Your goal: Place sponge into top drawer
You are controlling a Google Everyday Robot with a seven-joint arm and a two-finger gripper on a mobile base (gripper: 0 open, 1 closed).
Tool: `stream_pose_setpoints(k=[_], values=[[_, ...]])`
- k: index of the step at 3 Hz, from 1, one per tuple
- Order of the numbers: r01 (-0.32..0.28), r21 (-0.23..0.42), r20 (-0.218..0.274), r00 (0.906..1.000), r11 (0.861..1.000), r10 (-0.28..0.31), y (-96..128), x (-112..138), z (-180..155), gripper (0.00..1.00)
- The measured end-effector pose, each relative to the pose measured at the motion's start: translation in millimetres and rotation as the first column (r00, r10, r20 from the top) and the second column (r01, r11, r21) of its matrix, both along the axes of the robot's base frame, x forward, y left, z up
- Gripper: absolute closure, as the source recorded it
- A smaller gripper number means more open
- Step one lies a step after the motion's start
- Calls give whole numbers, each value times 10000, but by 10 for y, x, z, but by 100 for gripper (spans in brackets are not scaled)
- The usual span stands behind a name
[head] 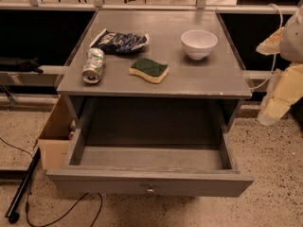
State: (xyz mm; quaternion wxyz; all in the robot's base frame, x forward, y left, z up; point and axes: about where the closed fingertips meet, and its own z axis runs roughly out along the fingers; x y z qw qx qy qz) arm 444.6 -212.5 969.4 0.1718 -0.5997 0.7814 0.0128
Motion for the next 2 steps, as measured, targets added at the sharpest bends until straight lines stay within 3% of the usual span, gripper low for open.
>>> stream_pose_setpoints(k=[1,2], values=[[-2,1,1,10000,10000,2,0,2,0,0],[-553,290,84,9984,9980,551,120,479,67,0]])
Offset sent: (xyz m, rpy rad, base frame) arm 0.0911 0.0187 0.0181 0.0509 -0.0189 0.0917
